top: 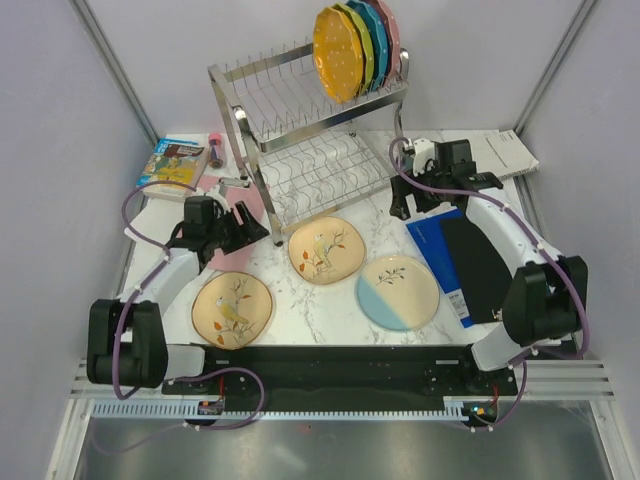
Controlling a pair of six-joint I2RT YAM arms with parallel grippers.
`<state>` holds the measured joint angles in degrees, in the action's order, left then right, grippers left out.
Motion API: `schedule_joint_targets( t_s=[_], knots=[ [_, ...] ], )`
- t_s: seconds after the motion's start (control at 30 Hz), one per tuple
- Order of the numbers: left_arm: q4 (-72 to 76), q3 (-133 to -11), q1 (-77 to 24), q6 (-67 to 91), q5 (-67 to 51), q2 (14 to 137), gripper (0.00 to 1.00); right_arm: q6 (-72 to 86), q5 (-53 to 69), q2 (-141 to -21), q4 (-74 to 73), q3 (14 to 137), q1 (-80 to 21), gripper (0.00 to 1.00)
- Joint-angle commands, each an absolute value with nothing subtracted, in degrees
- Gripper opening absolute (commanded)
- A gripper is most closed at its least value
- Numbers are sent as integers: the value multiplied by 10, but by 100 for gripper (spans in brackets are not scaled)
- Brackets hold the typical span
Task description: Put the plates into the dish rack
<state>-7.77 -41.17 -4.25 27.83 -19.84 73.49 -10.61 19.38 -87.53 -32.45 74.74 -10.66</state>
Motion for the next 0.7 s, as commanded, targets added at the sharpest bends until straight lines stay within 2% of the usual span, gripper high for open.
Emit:
schedule_joint_targets(
  t_s=[0.0,0.1,0.2,0.5,0.67],
  knots=[
    [-11,-424,-48,309,-202,783,66,-84,265,-922,-279,773,-112,98],
    [-10,-433,-70,300,-212,802,55,-91,274,-941,-264,763,-120,98],
    [-25,-433,-106,300,-203,801,55,-90,286,-963,-236,745,-130,98],
    [-30,-411,-147,329,-155,827,68,-55,366,-1091,-210,782,-155,95],
    [-19,-416,-170,342,-149,847,69,-61,372,-1116,-193,773,-156,95]
  ],
)
